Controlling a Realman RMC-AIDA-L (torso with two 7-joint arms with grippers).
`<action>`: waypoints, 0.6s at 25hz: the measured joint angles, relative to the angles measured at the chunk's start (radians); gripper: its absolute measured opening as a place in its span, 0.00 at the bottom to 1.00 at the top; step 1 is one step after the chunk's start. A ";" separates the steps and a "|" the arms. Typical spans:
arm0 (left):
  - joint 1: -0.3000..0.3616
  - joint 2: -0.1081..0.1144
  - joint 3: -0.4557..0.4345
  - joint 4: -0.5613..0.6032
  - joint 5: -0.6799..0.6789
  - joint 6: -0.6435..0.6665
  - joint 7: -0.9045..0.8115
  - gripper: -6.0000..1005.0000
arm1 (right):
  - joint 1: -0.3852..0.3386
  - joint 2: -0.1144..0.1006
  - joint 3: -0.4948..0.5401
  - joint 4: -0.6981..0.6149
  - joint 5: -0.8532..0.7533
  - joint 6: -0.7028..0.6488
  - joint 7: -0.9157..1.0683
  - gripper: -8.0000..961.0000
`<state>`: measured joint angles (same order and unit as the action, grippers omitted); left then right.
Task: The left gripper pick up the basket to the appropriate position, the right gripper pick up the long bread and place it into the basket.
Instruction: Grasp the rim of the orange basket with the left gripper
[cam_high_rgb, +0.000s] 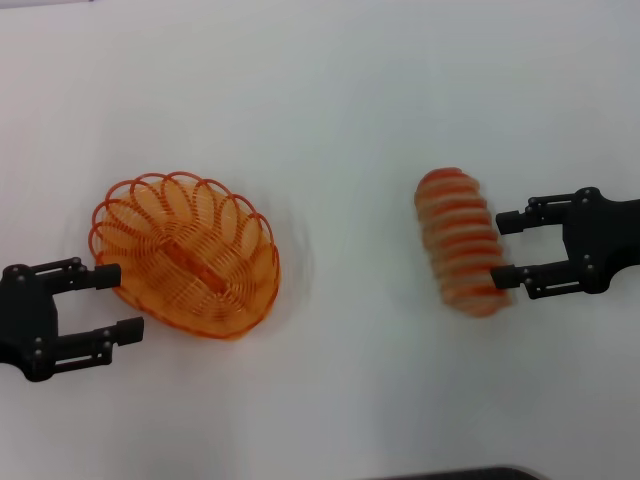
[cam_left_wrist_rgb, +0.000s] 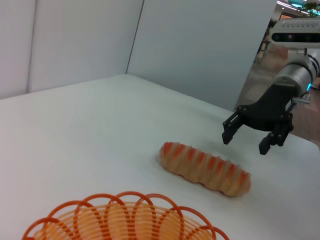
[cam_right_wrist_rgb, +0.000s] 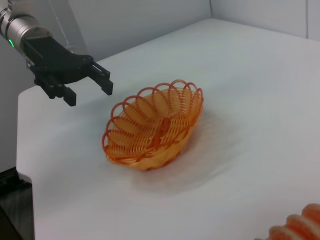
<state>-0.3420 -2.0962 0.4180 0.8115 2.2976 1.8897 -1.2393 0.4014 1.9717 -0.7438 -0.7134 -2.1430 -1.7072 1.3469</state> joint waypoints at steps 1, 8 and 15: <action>0.000 0.000 0.000 0.000 0.002 0.000 0.000 0.72 | -0.001 0.000 -0.002 0.000 0.000 0.000 0.000 0.81; 0.003 -0.001 -0.003 0.000 0.006 -0.001 0.000 0.72 | -0.003 -0.001 -0.003 0.000 0.000 -0.003 0.000 0.81; -0.009 0.002 -0.015 0.000 -0.003 0.005 -0.014 0.72 | 0.003 0.001 0.002 0.000 0.000 -0.017 0.001 0.81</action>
<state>-0.3507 -2.0943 0.4033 0.8114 2.2942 1.8951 -1.2533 0.4044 1.9726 -0.7423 -0.7135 -2.1430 -1.7239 1.3474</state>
